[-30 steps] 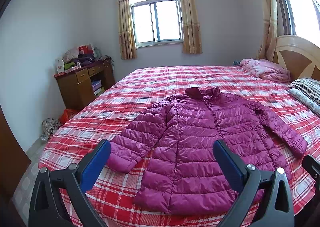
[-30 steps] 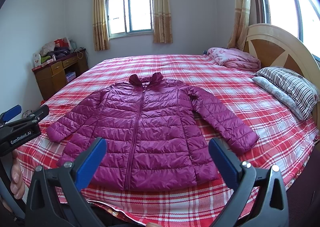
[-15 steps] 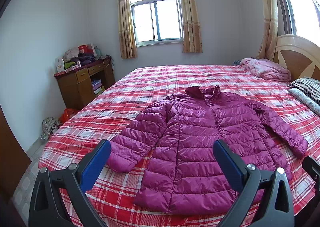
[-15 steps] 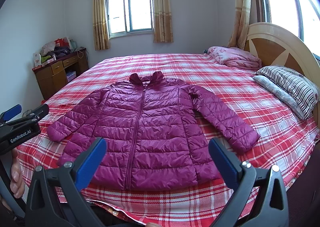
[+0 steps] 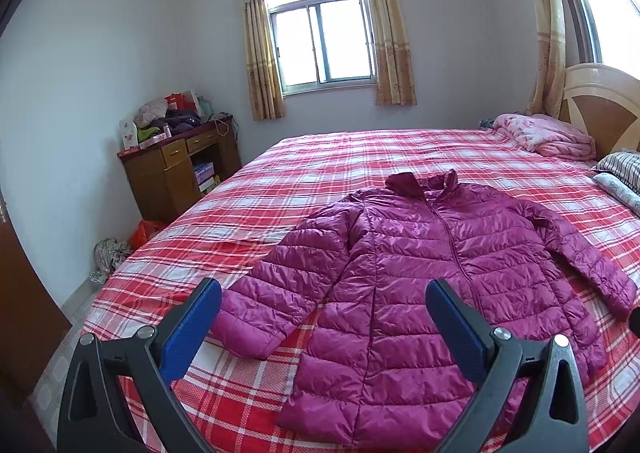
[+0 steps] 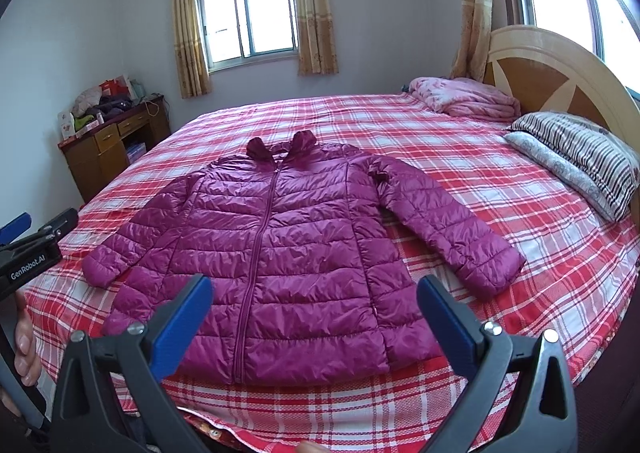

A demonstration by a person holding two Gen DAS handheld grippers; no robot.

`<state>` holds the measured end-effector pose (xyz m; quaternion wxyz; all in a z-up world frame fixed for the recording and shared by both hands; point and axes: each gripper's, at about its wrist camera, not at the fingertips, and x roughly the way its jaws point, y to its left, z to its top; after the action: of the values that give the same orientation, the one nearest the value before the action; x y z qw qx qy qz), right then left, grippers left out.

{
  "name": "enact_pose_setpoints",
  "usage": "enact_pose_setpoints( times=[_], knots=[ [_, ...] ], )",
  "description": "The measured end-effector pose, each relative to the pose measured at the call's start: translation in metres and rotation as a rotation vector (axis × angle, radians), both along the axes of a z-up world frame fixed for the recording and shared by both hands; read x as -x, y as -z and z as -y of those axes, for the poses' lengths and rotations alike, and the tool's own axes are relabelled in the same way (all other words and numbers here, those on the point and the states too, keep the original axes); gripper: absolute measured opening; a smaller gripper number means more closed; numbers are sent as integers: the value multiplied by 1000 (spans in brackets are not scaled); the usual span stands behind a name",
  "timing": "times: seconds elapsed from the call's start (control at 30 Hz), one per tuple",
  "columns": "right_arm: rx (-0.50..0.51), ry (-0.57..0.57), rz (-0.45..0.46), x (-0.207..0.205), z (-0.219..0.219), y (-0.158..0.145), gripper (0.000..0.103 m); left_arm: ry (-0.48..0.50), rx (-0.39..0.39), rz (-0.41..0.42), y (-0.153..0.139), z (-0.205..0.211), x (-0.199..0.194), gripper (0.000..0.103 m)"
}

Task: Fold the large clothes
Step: 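Grasp the jacket sleeve cuff with the right gripper and lift it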

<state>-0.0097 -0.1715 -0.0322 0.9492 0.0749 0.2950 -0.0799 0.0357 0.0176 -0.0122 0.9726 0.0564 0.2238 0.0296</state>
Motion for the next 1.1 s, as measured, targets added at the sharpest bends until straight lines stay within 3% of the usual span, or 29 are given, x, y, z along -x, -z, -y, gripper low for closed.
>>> enact_pose_setpoints(
  times=[0.2,0.37,0.53,0.77,0.87,0.93,1.03,1.1],
  knots=[
    [-105,177,-62,-18,86,36,103,-57,-22,21,20,-6,-54,102],
    [-218,300,-130,-28,151,65,91,-86,-38,-28,42,-6,-112,102],
    [-282,404,-172,-40,197,84,86,-114,-60,-67,67,-2,-157,102],
    [-310,446,-221,-62,226,106,77,-160,-95,-154,107,5,-217,102],
    [-290,438,-238,-67,227,113,63,-174,-87,-193,116,2,-236,102],
    [-250,415,-237,-67,224,110,40,-177,-80,-209,120,0,-243,102],
    [-256,413,-221,-66,234,104,25,-167,-73,-222,125,-2,-248,102],
    [-224,442,-209,-67,242,97,21,-161,-64,-233,128,-3,-250,102]
  ],
)
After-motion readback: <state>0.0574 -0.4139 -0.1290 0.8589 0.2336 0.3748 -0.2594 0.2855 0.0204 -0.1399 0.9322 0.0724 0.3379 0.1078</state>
